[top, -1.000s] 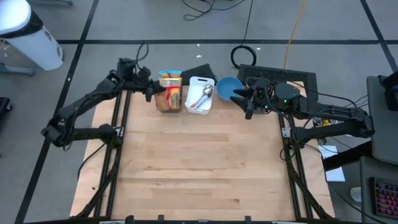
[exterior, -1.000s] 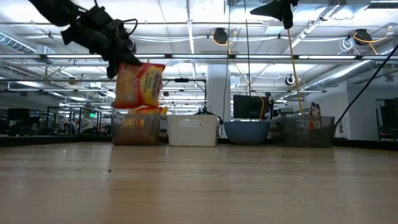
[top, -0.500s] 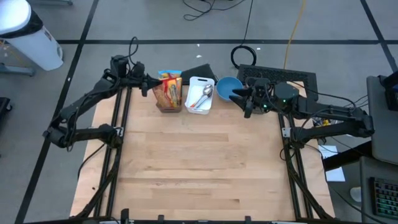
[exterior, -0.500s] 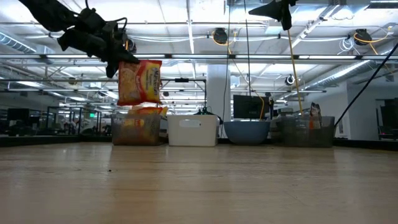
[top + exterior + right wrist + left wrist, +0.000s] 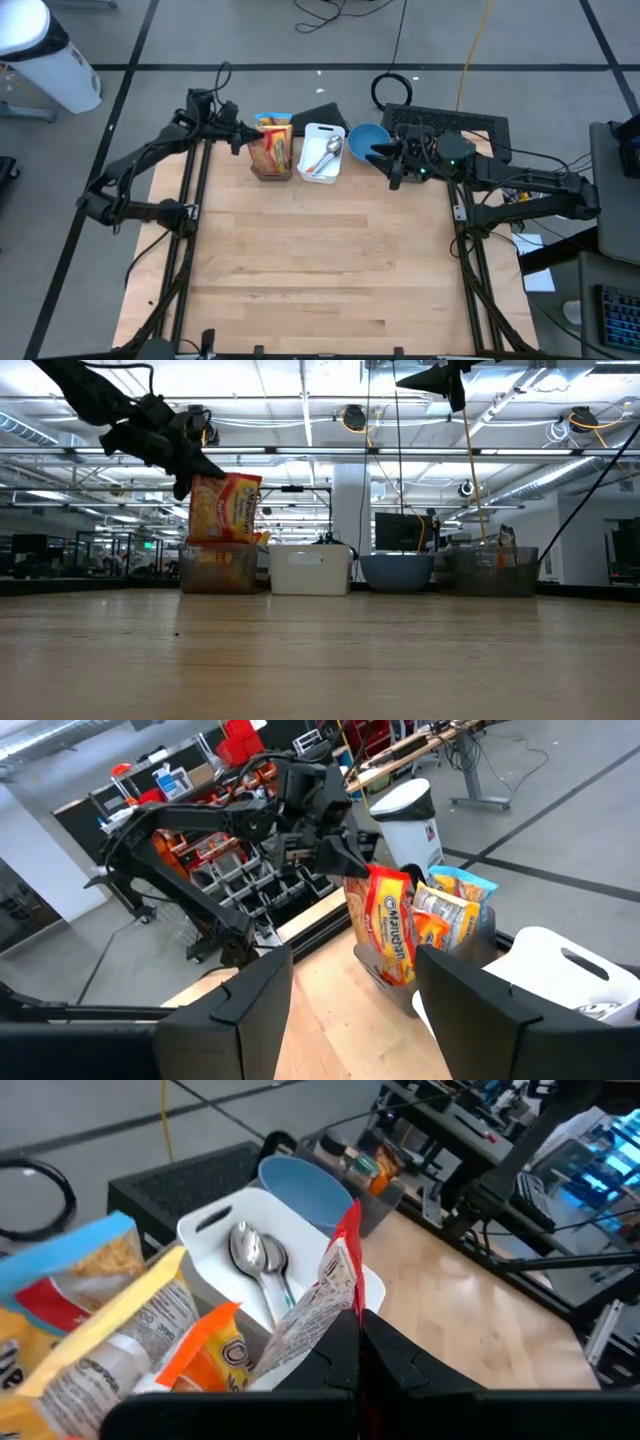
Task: Pick & Place Food Item
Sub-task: Put the red noodle pack into the left black bin, then return to home position
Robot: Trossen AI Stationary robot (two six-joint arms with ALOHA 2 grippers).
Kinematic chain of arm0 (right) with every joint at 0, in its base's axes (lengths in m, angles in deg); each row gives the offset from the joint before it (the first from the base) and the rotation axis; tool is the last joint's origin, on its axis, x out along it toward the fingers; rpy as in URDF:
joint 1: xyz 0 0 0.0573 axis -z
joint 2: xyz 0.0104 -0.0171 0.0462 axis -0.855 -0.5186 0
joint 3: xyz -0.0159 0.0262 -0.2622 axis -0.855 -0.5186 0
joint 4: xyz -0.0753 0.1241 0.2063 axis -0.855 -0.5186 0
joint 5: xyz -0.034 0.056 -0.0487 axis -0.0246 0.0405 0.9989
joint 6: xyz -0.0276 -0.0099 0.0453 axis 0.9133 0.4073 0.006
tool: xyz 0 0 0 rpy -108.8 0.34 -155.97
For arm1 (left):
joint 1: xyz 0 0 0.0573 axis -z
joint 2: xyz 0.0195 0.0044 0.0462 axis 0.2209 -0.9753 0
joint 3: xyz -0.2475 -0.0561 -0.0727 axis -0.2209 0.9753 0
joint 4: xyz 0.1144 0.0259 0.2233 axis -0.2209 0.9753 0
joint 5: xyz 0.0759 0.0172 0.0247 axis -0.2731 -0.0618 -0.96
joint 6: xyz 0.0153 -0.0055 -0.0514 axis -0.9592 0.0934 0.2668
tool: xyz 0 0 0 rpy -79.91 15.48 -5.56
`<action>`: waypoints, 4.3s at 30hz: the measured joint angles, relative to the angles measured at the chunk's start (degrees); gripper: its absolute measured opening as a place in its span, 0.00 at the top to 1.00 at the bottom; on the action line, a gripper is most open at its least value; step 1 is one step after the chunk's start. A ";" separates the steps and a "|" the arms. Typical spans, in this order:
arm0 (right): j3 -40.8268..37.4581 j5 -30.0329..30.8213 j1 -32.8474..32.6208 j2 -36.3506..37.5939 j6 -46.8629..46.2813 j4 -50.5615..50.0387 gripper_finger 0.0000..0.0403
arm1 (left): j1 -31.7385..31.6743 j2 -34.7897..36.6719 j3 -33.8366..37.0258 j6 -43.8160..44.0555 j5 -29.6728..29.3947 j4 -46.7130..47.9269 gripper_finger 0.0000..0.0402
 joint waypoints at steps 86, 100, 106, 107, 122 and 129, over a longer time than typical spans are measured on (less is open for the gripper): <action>0.07 -0.17 4.06 3.46 8.46 -2.55 0.58 | -3.98 13.20 -9.53 6.40 -6.13 7.62 0.64; 0.07 10.87 7.50 18.01 18.32 -16.29 0.98 | 0.02 33.19 -8.62 7.62 -8.39 21.13 0.98; 0.07 11.78 7.22 23.58 16.73 -22.57 1.00 | 1.32 44.32 1.86 17.49 -9.81 15.74 0.99; -0.14 11.80 7.03 24.23 16.60 -22.51 1.00 | 1.59 46.51 3.86 20.12 -10.37 13.48 0.98; -20.95 15.87 2.91 32.18 13.13 -2.82 1.00 | 5.31 69.07 16.22 31.29 -22.25 15.24 0.99; -26.03 23.93 0.14 32.89 11.66 -1.81 1.00 | 5.31 69.49 16.31 25.70 -31.46 23.71 0.98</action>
